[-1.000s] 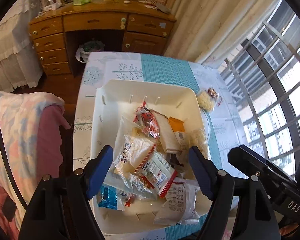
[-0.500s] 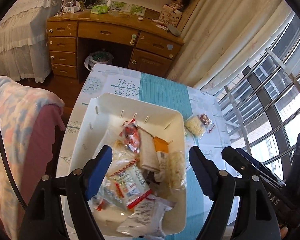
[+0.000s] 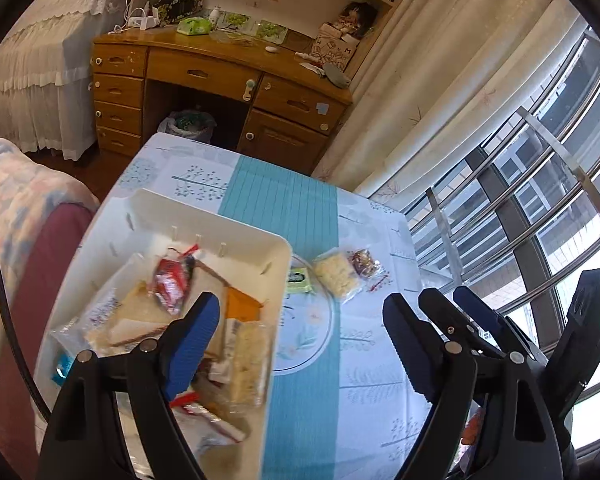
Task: Organize snacks
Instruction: 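Move both grippers back to the remaining snacks on the cloth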
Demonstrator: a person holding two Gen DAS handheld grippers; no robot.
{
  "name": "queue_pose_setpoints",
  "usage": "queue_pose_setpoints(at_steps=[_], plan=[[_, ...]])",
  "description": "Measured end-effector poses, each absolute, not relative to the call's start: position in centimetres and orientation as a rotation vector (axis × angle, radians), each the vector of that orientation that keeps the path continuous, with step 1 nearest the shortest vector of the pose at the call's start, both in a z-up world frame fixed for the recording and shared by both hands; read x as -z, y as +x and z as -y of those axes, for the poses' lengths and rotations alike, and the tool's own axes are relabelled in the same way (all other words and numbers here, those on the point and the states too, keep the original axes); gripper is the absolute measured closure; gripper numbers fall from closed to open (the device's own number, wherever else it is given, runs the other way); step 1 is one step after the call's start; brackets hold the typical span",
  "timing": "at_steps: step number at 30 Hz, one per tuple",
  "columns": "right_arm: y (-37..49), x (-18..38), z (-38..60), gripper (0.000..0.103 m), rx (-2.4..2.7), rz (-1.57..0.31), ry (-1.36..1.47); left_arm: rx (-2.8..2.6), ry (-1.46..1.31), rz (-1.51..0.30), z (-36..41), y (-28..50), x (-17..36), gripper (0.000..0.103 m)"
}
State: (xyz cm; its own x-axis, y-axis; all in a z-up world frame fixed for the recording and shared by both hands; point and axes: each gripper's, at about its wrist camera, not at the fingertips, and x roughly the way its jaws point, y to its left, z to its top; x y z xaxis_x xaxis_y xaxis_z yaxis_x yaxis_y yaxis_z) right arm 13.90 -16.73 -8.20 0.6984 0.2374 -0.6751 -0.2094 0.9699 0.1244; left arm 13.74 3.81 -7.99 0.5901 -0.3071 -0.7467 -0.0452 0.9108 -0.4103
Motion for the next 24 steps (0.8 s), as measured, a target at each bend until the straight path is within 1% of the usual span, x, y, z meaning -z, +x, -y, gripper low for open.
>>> queue_pose_setpoints(at_steps=[12,18,24], plan=[[17.8,9.8,23.2,0.035,-0.23,-0.705,-0.037,0.149,-0.384,-1.017,3.7,18.1,9.2,0.02],[20.4,11.7,25.1,0.035,-0.227,-0.73,-0.035,0.123,-0.388,-1.096,6.0,21.6,11.2,0.02],[22.6,14.0,26.1,0.035,-0.23,-0.738,-0.095,0.088,-0.42,-1.2,8.2,24.9,13.9,0.02]])
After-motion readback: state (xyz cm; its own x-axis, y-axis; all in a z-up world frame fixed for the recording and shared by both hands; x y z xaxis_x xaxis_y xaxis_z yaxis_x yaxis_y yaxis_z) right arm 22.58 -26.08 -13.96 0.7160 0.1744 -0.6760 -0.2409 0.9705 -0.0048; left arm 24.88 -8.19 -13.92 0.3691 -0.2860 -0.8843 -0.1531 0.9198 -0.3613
